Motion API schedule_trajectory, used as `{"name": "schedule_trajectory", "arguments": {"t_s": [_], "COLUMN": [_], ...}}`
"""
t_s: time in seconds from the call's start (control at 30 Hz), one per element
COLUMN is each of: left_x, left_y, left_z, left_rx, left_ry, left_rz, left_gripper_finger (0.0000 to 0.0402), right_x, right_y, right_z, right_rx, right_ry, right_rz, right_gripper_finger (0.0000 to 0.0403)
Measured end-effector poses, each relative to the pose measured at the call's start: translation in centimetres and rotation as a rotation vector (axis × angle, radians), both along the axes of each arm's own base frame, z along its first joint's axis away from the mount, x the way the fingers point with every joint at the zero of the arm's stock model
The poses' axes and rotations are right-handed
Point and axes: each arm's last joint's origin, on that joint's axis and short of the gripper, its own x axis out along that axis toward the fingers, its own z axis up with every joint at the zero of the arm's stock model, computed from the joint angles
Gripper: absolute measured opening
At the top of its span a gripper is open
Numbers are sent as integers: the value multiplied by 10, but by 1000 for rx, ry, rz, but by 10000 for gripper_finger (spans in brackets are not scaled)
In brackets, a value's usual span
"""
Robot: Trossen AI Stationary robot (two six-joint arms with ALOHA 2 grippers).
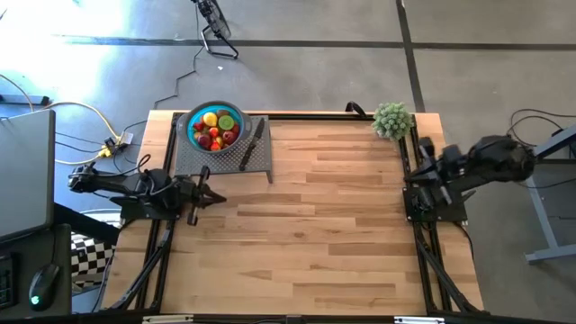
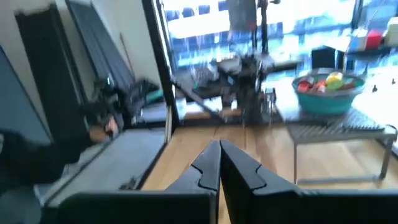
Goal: Pick & Place Fruit
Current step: Return to Home Position
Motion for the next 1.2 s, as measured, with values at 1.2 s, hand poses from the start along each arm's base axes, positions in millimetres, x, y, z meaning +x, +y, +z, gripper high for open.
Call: {"name": "schedule_trajectory", "arguments": {"t_s": [1.2], "left_x": [0], "left_y": [0], "left_z": [-1], "left_rx": [0], "left_ry": [12], "left_rz": [-8], "left_gripper_finger": [0], "right_x": [12], "right_y": [1], "right_z": [-84], "right_rx": [25], "right_ry": [-250], "right_rz": [-80], "right_gripper_finger": [2]}}
